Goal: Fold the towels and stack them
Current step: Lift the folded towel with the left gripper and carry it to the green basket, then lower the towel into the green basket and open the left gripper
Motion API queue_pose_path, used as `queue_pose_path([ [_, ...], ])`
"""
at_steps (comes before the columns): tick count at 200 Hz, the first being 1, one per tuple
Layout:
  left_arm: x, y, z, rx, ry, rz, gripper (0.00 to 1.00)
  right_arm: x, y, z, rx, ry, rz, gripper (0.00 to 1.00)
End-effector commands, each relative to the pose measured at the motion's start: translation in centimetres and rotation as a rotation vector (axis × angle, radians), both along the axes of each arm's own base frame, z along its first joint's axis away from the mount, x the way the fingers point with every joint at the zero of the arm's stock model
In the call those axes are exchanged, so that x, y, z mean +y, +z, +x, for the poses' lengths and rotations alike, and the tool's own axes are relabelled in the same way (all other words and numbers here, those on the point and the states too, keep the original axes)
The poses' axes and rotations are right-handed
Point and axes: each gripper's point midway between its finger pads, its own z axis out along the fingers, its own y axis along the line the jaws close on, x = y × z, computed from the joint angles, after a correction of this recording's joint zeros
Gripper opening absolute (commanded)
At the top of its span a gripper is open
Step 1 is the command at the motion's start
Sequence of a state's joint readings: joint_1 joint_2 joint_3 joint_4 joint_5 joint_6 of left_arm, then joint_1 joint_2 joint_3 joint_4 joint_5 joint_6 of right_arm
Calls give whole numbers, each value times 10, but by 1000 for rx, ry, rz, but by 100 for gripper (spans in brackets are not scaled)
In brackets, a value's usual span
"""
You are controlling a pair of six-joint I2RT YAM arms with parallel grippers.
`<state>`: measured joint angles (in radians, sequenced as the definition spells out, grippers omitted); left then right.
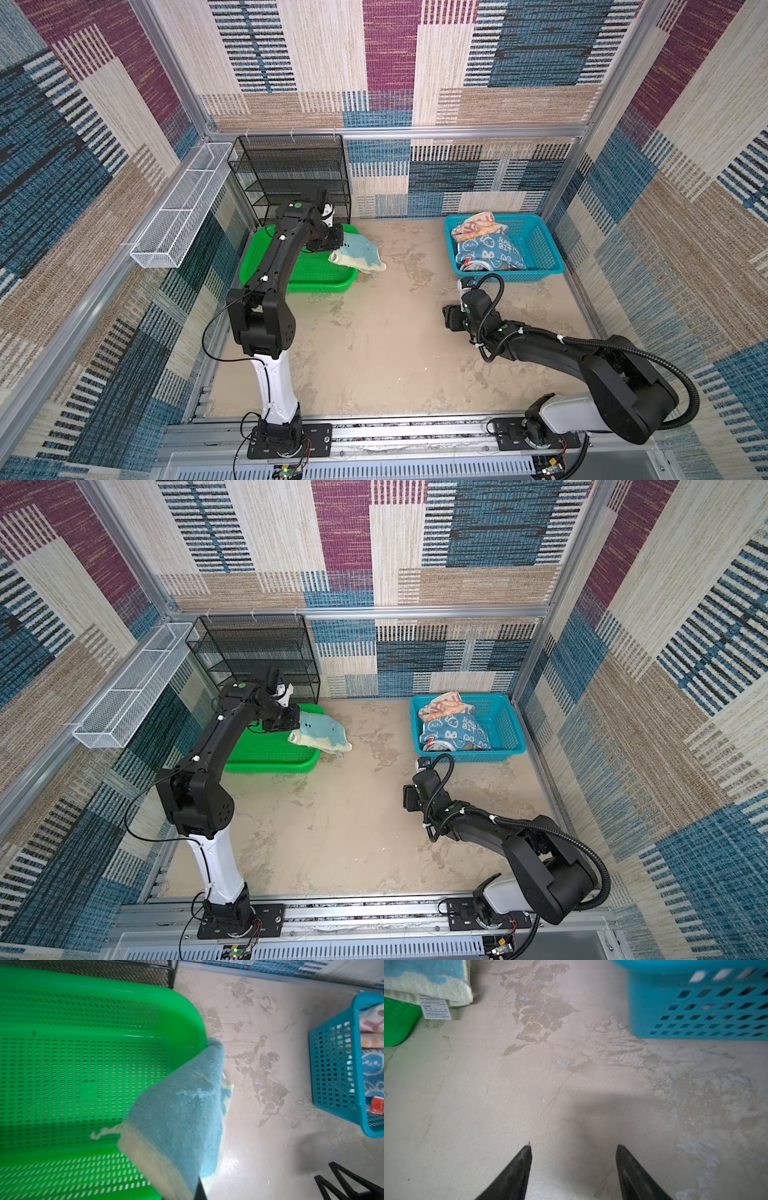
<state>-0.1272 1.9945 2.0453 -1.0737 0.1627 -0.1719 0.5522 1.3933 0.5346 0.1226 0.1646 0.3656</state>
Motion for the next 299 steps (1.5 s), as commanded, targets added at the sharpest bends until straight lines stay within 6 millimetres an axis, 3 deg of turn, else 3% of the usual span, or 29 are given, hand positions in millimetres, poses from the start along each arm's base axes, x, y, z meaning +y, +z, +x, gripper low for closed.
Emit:
queue_pose_path([
  [1, 29, -6, -5, 37, 15, 67, 0, 9, 6, 5, -21, 9, 52, 65],
  [45, 79, -26, -3, 96, 90, 152, 0, 14, -5, 4, 14, 28, 52, 63],
  [79, 114, -39, -3, 147, 132, 313, 0, 15, -8, 5, 23, 37, 41, 63],
  [126, 143, -59, 0, 208, 180, 464, 0, 20, -12, 9, 36, 54, 35, 62],
  [197, 166, -82, 8, 258, 228, 596, 0, 27, -4, 14, 24, 77, 46, 62],
  [214, 168, -85, 11, 259, 239, 614, 27, 27, -2, 13, 21, 78, 48, 62],
  [248, 171, -86, 10, 263, 255, 636, 54, 26, 1, 13, 14, 75, 50, 63],
  [255, 171, -84, 10, 261, 255, 634, 67, 26, 1, 13, 14, 76, 52, 63],
  [261, 171, -83, 9, 258, 255, 631, 92, 27, 2, 13, 12, 76, 54, 63],
  [264, 170, -82, 9, 257, 255, 630, 98, 26, 3, 13, 11, 75, 54, 63],
  [299, 161, -65, 6, 219, 261, 572, 99, 28, 3, 13, 9, 80, 60, 64],
])
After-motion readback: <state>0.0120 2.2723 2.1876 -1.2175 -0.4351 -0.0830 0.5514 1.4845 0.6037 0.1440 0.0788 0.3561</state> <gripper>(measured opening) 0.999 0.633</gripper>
